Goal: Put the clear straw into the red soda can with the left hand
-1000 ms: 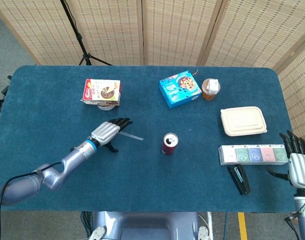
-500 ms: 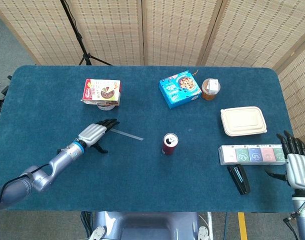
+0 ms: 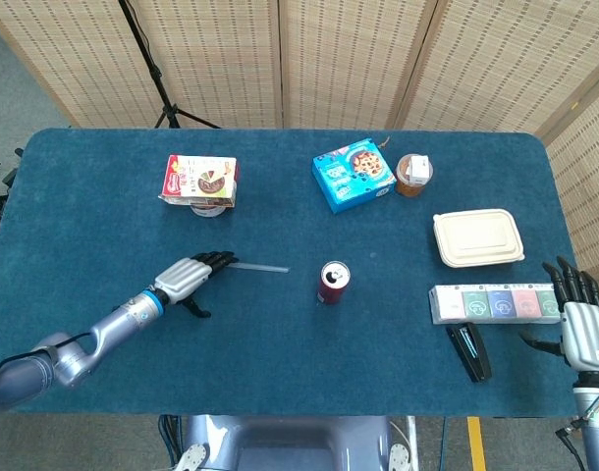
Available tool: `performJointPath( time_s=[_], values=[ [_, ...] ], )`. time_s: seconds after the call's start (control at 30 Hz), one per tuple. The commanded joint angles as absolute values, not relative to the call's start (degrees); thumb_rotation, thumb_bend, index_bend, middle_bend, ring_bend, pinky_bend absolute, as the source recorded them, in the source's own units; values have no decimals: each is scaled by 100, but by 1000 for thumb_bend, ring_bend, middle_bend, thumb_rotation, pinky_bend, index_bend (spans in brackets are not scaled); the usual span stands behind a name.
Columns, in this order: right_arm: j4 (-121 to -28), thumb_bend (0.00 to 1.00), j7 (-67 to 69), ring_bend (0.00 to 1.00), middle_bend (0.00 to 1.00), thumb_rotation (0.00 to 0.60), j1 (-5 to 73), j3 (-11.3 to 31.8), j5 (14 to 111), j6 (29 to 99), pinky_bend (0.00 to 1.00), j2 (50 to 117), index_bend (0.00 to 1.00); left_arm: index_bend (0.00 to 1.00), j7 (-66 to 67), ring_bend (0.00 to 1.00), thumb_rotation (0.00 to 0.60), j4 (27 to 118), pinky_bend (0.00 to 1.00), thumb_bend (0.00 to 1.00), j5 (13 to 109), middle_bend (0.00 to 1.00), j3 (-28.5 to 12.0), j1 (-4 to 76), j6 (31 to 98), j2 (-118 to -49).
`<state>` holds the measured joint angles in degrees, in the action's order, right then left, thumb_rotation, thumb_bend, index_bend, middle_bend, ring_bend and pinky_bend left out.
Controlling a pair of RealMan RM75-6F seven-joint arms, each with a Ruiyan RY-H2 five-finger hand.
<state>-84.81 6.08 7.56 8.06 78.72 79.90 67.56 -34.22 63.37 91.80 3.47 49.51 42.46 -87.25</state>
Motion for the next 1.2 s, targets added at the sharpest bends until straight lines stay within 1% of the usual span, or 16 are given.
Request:
performJointPath(
  time_s=[0.03, 0.2, 0.4, 0.5, 0.6, 0.77, 0.97, 1.1, 1.2],
  values=[
    [-8480, 0, 606, 0, 0, 600, 756, 806, 7870, 7988, 0, 6755, 78, 0, -3609, 20, 600, 6872, 133, 0, 9434, 0, 523, 4991, 4413, -8357],
    [-8482, 0, 612, 0, 0, 600, 762, 799, 7876, 7975, 0, 6755, 78, 0, -3622, 15, 600, 7314, 133, 0, 9582, 0, 631, 5028, 4528, -8068],
    [-8483, 0, 604, 0, 0, 600, 768, 791, 7868, 7950, 0, 6753, 81, 0, -3820, 5, 600, 7731, 133, 0, 9727, 0, 766, 5117, 4539, -7875],
    [-8484, 0, 603, 0, 0, 600, 769, 790, 7858, 7938, 0, 6750, 84, 0, -3944, 3, 600, 7800, 133, 0, 9833, 0, 797, 5119, 4717, -7808],
    [-8484, 0, 614, 0, 0, 600, 772, 791, 7852, 7927, 0, 6749, 84, 0, -3767, 2, 600, 7683, 133, 0, 9792, 0, 742, 5010, 4967, -7774],
    [-8500, 0, 609, 0, 0, 600, 777, 775, 7883, 7926, 0, 6748, 84, 0, -3786, 2, 600, 7573, 133, 0, 9683, 0, 756, 4894, 5062, -7794],
    [-8514, 0, 578, 0, 0, 600, 788, 755, 7897, 7903, 0, 6761, 85, 0, -4264, 2, 600, 7567, 133, 0, 10120, 0, 884, 4928, 5480, -7916],
    [-8522, 0, 569, 0, 0, 600, 793, 746, 7911, 7900, 0, 6765, 84, 0, -4264, 2, 600, 7619, 133, 0, 10168, 0, 776, 5067, 5482, -8060],
    [-8516, 0, 573, 0, 0, 600, 789, 750, 7894, 7898, 0, 6758, 85, 0, -4299, 2, 600, 7632, 133, 0, 10035, 0, 625, 5220, 5294, -8251]
  ],
)
